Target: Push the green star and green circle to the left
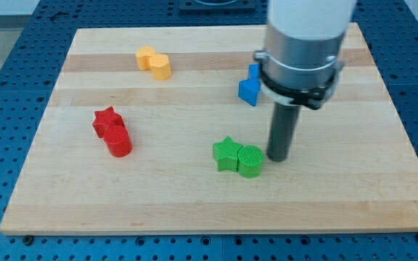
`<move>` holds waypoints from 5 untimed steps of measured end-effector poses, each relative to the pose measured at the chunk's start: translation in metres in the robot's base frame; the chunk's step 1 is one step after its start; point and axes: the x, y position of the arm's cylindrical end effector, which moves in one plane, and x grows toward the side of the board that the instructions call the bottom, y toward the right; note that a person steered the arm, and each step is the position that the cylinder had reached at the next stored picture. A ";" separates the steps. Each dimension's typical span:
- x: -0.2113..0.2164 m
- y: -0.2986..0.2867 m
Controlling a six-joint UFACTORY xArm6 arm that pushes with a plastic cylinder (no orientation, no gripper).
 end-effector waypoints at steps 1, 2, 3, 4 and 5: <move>0.010 0.015; 0.014 0.011; 0.013 -0.001; 0.013 -0.033; 0.013 -0.085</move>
